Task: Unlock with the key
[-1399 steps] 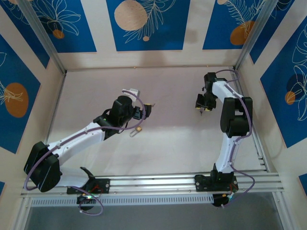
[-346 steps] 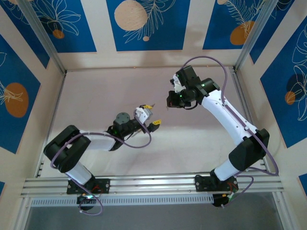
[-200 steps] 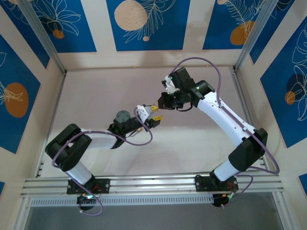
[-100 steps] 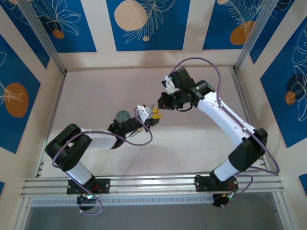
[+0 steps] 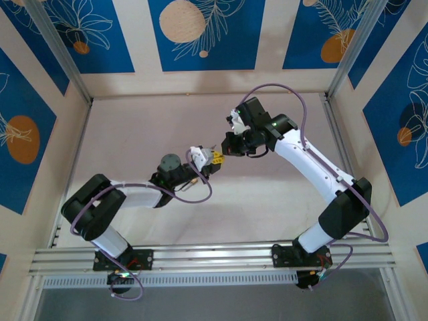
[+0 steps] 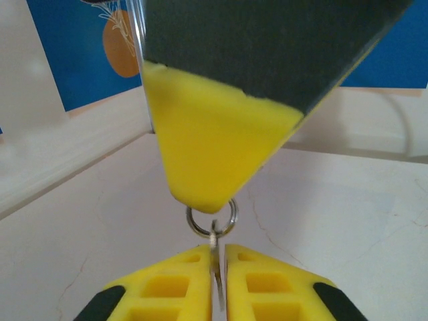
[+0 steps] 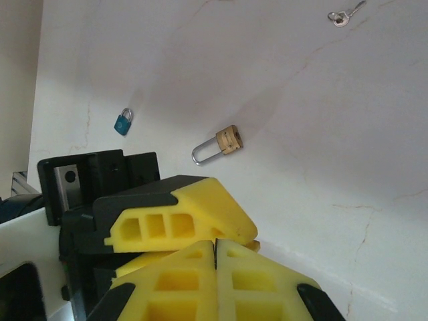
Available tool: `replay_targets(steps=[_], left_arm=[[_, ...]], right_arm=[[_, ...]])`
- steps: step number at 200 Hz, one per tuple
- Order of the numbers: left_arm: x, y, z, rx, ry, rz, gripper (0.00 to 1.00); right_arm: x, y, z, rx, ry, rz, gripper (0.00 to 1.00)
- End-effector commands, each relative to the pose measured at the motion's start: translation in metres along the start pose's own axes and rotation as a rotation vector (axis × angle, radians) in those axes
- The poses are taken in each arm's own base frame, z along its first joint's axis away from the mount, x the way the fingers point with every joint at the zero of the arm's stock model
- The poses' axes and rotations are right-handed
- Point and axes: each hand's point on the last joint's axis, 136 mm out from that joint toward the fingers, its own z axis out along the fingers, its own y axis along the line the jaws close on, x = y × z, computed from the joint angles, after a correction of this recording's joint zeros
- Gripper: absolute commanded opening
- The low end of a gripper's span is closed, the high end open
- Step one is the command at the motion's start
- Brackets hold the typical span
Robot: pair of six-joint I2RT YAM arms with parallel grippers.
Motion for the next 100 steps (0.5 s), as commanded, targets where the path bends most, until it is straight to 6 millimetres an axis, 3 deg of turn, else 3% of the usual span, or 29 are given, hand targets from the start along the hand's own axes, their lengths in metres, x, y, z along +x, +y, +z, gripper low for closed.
replay_targets(steps=[1,37,74,100], left_arm=[[-0.0207,-0.004,0.0,0.023,-0.055,0.016,0.06],[-0.0181,-0.0041,-0.0038,0.012,-0.052,0.014,0.0],[-0.017,-0.0049,-0.0054,0.013,-0.044,0.013,0.0],[-0.0152,-0.0076,-0.0047,0.027,-0.037,0.004,0.06]], right_arm=[[0.0026,0.0008,-0.0071,-0.014,-0.006,0.003,0.02],[0.0001,-0.0035,-0.0119,0.005,-0.036,0.015,0.01],[-0.0012,-0.0076,-0.0137,0.013,-0.053,0.027,0.0],[-0.001,0.0002,-0.0149,-0.018,-0.051,0.024,0.0]])
